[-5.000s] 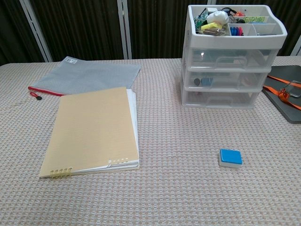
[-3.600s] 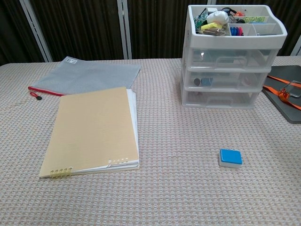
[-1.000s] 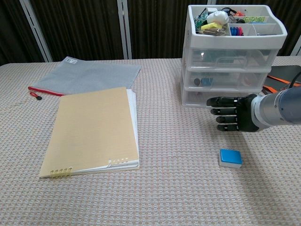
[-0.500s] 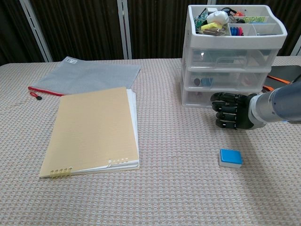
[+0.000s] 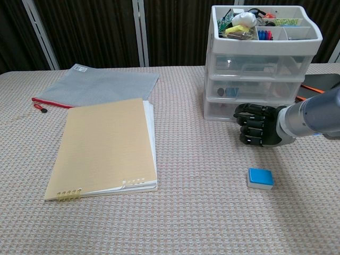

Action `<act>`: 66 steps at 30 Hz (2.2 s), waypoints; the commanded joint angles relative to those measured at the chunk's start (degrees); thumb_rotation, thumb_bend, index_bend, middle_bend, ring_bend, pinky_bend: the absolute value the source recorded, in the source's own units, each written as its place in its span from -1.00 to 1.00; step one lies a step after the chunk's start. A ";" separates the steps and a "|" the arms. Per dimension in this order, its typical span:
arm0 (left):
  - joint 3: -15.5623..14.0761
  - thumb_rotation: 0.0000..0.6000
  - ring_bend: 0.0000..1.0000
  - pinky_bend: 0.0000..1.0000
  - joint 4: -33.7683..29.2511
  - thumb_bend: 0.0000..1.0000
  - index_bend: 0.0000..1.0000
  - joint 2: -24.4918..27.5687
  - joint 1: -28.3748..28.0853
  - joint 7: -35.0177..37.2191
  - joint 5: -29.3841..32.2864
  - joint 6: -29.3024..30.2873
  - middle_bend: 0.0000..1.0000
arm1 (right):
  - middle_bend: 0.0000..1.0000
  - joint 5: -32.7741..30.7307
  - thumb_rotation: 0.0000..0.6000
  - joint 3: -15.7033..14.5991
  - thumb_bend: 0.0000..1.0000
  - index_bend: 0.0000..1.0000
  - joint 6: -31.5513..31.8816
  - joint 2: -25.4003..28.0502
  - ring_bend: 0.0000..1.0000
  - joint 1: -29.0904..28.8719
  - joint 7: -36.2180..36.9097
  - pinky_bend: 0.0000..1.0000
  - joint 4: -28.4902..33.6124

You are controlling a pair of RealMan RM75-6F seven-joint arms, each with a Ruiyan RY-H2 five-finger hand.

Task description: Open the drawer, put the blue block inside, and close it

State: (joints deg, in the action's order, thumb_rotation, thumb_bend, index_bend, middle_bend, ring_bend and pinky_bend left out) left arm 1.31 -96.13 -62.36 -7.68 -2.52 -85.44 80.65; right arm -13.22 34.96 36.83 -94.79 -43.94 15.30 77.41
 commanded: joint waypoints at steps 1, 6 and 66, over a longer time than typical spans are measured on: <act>-0.03 1.00 -1.00 -1.00 -0.04 -0.63 -0.98 0.06 -0.02 0.08 0.08 -0.12 -1.00 | 0.46 -0.96 1.00 0.11 -0.23 -0.37 -0.66 0.23 0.54 -0.34 -0.25 0.39 -0.38; -0.12 1.00 -1.00 -1.00 -0.14 -0.63 -0.97 0.14 -0.07 0.12 0.05 -0.28 -1.00 | 0.46 -1.91 1.00 0.05 -0.23 -0.35 -1.05 0.90 0.54 -0.41 -0.49 0.39 0.10; -0.80 1.00 -1.00 -1.00 -1.18 -0.63 -0.95 0.71 -0.27 1.05 -0.08 -1.20 -1.00 | 0.46 -11.06 1.00 -1.45 -0.22 -0.23 -5.42 5.70 0.54 1.93 0.47 0.39 5.43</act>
State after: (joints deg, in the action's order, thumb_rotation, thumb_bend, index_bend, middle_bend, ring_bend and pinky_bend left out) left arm 0.51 -97.33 -61.64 -7.95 -1.43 -85.49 79.42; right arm -24.67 33.85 31.44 -89.54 -42.52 15.58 82.03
